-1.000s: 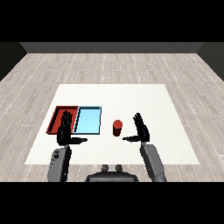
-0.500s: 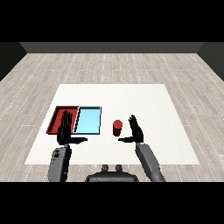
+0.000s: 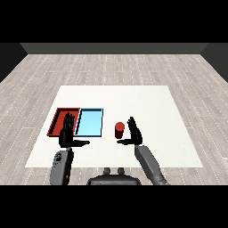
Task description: Pick the red can and put it in the red box
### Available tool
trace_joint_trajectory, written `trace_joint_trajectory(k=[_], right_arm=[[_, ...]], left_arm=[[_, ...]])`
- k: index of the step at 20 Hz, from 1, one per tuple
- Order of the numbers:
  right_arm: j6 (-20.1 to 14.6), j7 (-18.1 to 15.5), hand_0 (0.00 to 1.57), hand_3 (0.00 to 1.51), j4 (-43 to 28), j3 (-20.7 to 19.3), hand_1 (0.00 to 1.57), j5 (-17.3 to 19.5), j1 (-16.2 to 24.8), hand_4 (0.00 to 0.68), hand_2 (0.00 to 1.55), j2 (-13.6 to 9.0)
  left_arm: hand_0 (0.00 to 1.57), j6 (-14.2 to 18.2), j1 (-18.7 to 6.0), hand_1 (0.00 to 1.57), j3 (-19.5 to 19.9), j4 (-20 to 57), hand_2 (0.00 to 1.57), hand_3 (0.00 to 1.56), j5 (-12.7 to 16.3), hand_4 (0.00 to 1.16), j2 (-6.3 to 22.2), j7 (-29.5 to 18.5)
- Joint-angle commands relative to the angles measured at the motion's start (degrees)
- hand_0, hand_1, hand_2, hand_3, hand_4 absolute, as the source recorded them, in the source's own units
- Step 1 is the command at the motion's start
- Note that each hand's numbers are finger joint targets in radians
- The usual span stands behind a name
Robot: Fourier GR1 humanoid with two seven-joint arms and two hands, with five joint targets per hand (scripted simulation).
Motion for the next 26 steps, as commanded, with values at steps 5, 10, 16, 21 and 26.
trace_joint_trajectory(k=[5, 10, 16, 21, 26], right_arm=[[-0.7, -4.6, 0.0, 0.0, 11.4, 1.8, 0.0, -4.6, -7.4, 0.0, 0.0, 0.0], [-1.8, -2.6, 0.0, 0.0, 8.5, 1.3, 0.0, -3.3, -4.5, 0.0, 0.0, 0.0], [-2.2, -4.5, 0.0, 0.0, 19.0, 1.7, 0.0, -8.2, -14.2, 0.0, 0.0, 0.0], [-7.2, -3.3, 0.0, 0.0, 11.1, 6.7, 0.0, -8.0, -8.5, 0.0, 0.0, 0.0], [-4.6, -7.9, 0.0, 0.0, 22.4, 6.5, 0.0, -11.4, -15.4, 0.0, 0.0, 0.0]], left_arm=[[0.0, -0.7, 2.0, 0.0, -1.4, 1.6, 0.0, 0.0, -0.7, 0.0, -1.4, -4.5], [0.0, -0.5, 1.9, 0.0, -1.0, -3.0, 0.0, 0.0, 0.2, 0.0, -0.1, 0.8], [0.0, 2.7, -2.6, 0.0, -1.7, -1.9, 0.0, 0.0, -1.9, 0.0, -1.1, 2.9], [0.0, -2.8, 4.4, 0.0, 0.2, -1.7, 0.0, 0.0, 1.0, 0.0, 0.8, -2.6], [0.0, 1.8, -0.2, 0.0, -1.9, -1.0, 0.0, 0.0, -1.6, 0.0, -1.6, 0.2]])
